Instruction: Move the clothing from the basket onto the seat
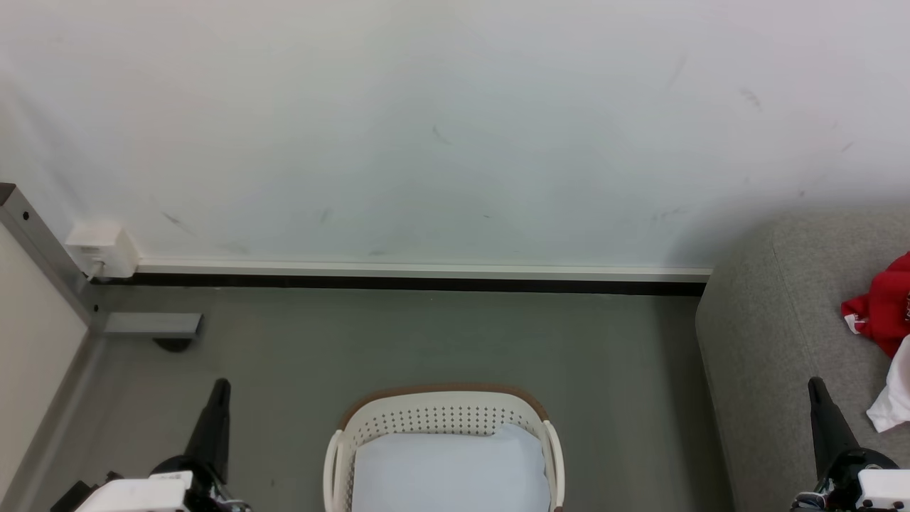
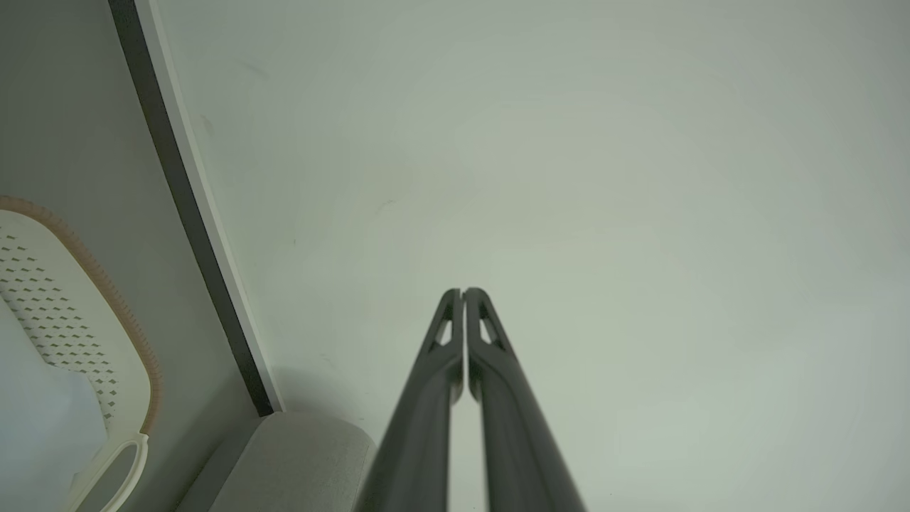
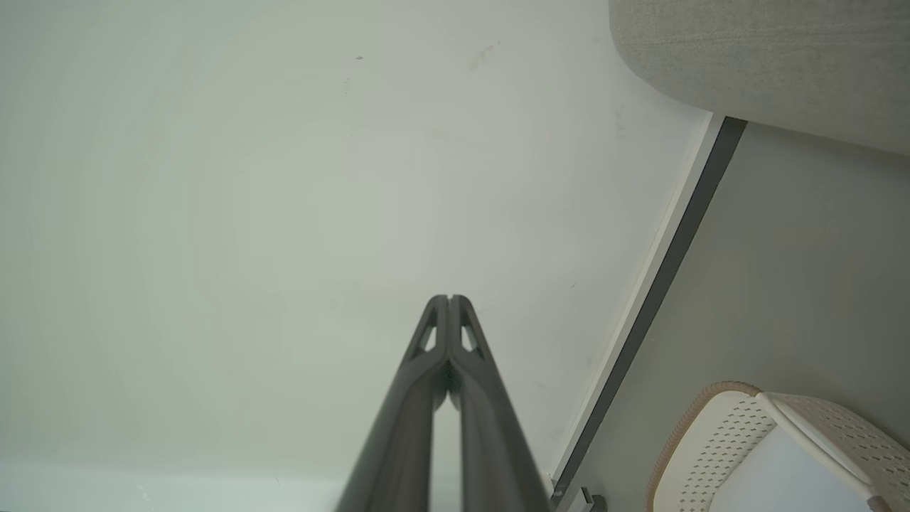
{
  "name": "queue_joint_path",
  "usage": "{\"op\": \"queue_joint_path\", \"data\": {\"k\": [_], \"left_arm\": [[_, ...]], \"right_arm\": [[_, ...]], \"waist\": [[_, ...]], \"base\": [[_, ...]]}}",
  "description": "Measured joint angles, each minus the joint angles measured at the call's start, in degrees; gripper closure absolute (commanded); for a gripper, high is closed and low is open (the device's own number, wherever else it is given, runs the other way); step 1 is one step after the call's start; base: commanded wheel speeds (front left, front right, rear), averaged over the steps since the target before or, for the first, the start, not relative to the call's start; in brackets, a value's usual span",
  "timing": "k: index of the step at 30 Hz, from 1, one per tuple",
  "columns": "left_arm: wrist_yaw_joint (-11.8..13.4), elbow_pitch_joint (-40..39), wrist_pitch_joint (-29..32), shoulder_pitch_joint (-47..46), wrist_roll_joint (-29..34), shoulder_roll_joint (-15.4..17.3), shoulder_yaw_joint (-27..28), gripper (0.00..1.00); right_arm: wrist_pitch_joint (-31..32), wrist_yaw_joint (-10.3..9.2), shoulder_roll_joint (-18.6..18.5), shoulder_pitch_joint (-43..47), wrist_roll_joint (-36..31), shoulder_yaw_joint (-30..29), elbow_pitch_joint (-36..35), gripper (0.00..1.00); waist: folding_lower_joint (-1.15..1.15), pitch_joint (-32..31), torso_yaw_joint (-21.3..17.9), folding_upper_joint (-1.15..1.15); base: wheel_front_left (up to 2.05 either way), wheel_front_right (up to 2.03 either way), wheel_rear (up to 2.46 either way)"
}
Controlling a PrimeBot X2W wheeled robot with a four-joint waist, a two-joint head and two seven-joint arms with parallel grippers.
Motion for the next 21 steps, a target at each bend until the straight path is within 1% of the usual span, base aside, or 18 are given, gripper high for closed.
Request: {"op": "queue_joint_path", "data": {"k": [21], "left_arm": [[0.0,0.0,0.0,0.0,0.0,0.0,0.0,1.00]], "right_arm": [[0.0,0.00,0.0,0.0,0.0,0.0,0.0,1.00]], "waist": [[0.00,0.0,0.0,0.00]], "base": [[0.00,0.00,0.00]]}}
